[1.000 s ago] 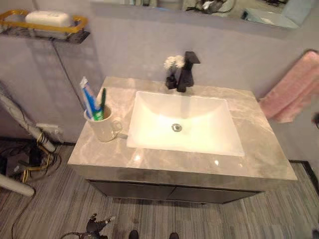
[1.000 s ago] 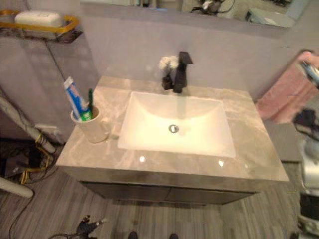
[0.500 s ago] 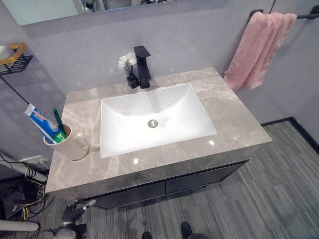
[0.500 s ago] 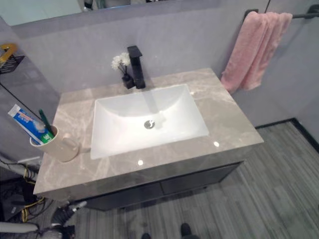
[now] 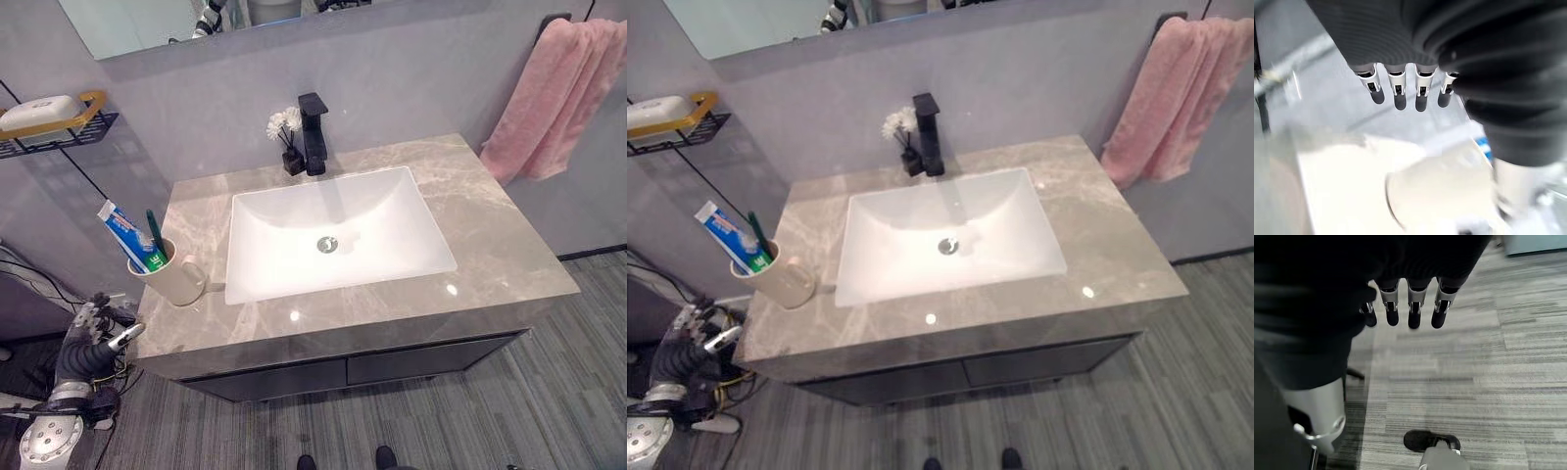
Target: Put brush and paste in cup on sink, flatten towel.
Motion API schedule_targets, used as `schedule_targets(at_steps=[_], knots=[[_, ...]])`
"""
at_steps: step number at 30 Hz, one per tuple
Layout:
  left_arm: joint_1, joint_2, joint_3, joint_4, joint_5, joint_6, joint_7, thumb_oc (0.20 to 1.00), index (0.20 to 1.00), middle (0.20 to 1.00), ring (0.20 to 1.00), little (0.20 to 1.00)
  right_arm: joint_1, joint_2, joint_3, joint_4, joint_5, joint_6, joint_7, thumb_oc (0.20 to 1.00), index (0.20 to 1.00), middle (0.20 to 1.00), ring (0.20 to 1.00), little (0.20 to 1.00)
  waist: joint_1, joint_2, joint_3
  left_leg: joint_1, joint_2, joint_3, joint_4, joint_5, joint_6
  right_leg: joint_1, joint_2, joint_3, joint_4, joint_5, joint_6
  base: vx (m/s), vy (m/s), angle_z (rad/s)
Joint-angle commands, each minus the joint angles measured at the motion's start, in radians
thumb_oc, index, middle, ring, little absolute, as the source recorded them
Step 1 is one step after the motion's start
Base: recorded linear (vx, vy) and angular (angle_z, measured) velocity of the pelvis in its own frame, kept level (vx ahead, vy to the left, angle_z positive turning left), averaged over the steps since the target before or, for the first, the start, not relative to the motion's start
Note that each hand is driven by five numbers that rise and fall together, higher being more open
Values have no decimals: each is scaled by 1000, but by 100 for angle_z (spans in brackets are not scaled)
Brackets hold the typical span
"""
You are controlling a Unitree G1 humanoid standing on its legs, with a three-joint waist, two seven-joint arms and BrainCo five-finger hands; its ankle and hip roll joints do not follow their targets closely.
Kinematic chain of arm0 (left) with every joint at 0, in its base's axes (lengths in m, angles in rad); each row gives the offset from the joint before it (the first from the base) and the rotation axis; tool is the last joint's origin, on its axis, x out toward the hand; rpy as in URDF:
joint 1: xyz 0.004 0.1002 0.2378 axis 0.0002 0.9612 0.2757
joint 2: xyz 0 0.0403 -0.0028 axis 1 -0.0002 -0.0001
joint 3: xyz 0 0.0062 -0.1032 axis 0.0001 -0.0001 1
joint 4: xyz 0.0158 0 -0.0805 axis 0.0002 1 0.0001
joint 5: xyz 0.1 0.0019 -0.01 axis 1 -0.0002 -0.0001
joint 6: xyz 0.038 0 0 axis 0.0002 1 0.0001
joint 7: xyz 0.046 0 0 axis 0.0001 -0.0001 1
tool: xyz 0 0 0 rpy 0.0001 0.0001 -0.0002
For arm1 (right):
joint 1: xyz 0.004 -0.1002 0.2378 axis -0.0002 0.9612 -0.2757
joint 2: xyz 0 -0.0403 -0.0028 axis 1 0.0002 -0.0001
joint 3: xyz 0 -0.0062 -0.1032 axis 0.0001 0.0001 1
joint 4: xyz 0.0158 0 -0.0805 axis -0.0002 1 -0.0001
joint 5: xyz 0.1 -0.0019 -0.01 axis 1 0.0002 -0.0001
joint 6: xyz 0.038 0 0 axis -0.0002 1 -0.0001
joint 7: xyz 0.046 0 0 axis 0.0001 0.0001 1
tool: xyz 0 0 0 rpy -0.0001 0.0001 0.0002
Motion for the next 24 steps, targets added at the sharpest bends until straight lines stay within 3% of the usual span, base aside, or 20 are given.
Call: schedule_targets(at_steps=[1, 5, 14, 19, 24], knots=[[31, 90, 64, -61, -97, -66, -41, 200, 200, 200, 200, 200, 16, -13, 13, -57, -31, -30, 30, 1000, 1000, 1000, 1000, 1000, 1, -41, -29, -55, 26, -8, 8, 41, -43, -16, -29, -3, 7, -7, 29, -32, -17, 0], [121, 82, 82, -159, -153, -63, -32, 200, 200, 200, 200, 200, 56, 13, 11, -41, -9, -38, 23, 1000, 1000, 1000, 1000, 1000, 6, -23, 14, -87, 24, -20, 8, 54, -45, -45, -29, -12, 8, -3, 28, -46, -29, 6], [84, 58, 30, -166, -181, -71, -39, 200, 200, 200, 200, 200, -10, 13, -35, 132, 54, -19, -26, 1000, 1000, 1000, 1000, 1000, 14, 0, 53, -144, 24, -23, 8, 71, -53, -100, -31, -9, 7, 5, 30, -33, -10, 7], [44, 68, -6, -171, -188, -75, -39, 200, 200, 200, 200, 200, -51, 11, -25, 120, 82, -22, -36, 1000, 1000, 1000, 1000, 1000, 20, -3, 62, -163, 24, -22, 8, 73, -53, -123, -29, 1, 7, 9, 30, 0, 0, 0], [5, 87, -46, -173, -179, -73, -46, 200, 200, 200, 200, 200, -95, 6, 67, 67, 44, -25, -23, 1000, 1000, 1000, 1000, 1000, 29, -30, 64, -170, 26, -24, 8, 69, -51, -132, -24, 3, 7, 6, 29, 17, -7, 1]])
